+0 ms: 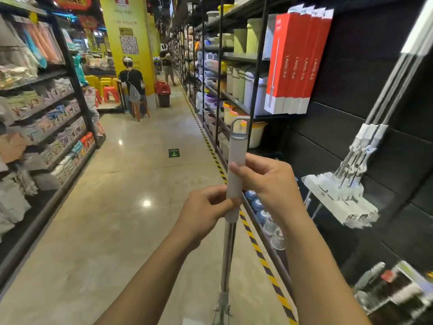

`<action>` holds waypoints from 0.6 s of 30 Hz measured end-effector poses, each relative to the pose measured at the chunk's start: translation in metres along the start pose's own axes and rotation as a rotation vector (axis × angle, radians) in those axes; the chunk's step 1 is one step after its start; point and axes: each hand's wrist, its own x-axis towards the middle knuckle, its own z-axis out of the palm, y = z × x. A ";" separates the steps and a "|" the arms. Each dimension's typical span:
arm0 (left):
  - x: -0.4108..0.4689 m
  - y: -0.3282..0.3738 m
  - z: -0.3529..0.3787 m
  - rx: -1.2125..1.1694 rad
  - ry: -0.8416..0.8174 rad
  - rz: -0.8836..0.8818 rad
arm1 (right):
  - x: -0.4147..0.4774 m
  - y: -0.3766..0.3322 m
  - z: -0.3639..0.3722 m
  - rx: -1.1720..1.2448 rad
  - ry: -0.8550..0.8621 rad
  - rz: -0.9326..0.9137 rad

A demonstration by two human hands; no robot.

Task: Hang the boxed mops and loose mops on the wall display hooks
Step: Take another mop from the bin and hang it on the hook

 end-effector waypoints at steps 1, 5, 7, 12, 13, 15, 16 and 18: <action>0.014 -0.003 -0.001 0.011 -0.015 0.001 | 0.011 0.005 0.000 0.007 0.021 0.001; 0.073 -0.014 -0.004 0.068 -0.070 0.012 | 0.056 0.029 -0.006 0.020 0.097 0.000; 0.102 -0.018 -0.004 0.078 -0.090 0.023 | 0.080 0.041 -0.011 0.024 0.119 0.001; 0.178 -0.024 -0.001 0.063 -0.116 0.038 | 0.148 0.075 -0.026 0.017 0.152 -0.007; 0.194 -0.024 0.000 0.068 -0.120 0.037 | 0.163 0.082 -0.030 0.022 0.151 -0.010; 0.226 -0.024 0.003 0.083 -0.128 0.028 | 0.193 0.092 -0.038 0.031 0.150 -0.012; 0.245 -0.025 0.005 0.085 -0.134 0.025 | 0.210 0.098 -0.043 0.027 0.154 -0.018; 0.276 -0.024 0.009 0.081 -0.147 0.024 | 0.236 0.107 -0.053 0.015 0.171 -0.028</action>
